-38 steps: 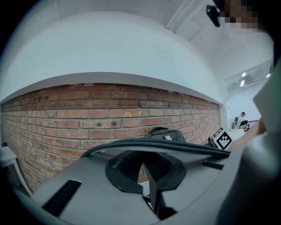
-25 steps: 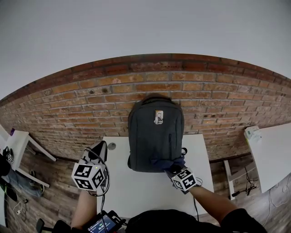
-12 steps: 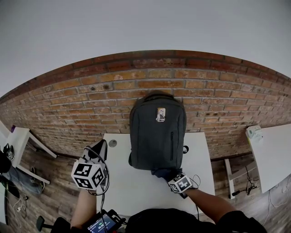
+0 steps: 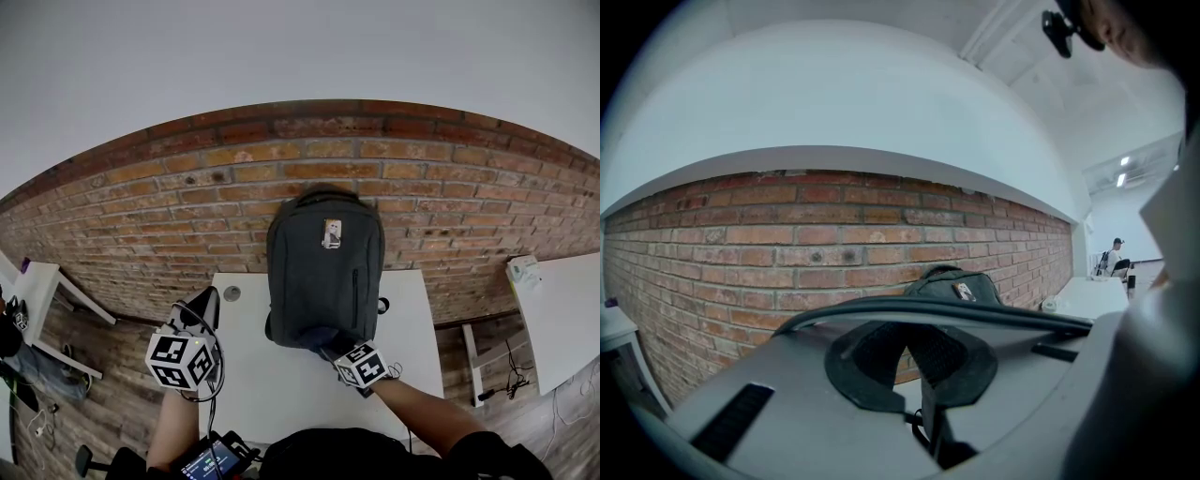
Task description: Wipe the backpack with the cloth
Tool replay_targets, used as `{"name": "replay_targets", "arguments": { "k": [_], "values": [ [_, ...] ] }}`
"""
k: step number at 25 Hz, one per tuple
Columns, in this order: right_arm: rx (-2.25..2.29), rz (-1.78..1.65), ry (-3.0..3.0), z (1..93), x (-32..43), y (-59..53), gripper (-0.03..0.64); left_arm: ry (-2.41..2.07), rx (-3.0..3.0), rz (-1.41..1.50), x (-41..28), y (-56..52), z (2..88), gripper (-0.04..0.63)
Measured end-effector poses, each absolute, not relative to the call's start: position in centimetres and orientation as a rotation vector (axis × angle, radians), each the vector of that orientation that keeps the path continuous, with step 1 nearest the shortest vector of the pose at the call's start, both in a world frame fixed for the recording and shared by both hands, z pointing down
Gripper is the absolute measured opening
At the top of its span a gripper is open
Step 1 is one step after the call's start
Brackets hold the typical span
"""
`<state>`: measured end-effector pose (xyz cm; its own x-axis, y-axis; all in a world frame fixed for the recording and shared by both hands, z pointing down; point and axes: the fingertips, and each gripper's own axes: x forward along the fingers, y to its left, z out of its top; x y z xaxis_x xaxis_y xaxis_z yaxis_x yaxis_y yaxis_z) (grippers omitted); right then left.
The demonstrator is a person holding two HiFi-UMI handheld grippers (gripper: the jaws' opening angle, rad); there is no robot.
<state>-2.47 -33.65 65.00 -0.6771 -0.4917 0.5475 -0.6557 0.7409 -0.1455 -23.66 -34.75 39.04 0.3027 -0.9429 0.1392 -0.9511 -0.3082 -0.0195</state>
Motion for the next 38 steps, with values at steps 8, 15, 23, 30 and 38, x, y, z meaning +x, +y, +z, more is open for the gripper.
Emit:
{"name": "replay_targets", "arguments": {
  "k": [8,15,23,30,38],
  "values": [
    [1.080,0.373,-2.614,51.3,-3.4,-43.4,0.086,-1.809,2.465,0.194,-24.3,-34.5,39.7,-0.003],
    [1.297,0.215,-2.562,42.0,-1.2,-53.1,0.086,-1.806,2.462,0.192,-24.7,-34.5,40.1,-0.003],
    [1.383,0.133,-2.581,34.6,0.1,-58.9,0.085,-1.804,2.454,0.174,-25.4,-35.0,40.7,-0.003],
    [1.358,0.093,-2.560,34.5,-2.4,-59.0,0.085,-1.786,2.453,0.180,-25.8,-35.2,41.0,-0.003],
    [1.277,0.143,-2.590,37.0,-5.3,-56.8,0.085,-1.793,2.446,0.187,-26.6,-34.7,41.1,-0.003]
  ]
}}
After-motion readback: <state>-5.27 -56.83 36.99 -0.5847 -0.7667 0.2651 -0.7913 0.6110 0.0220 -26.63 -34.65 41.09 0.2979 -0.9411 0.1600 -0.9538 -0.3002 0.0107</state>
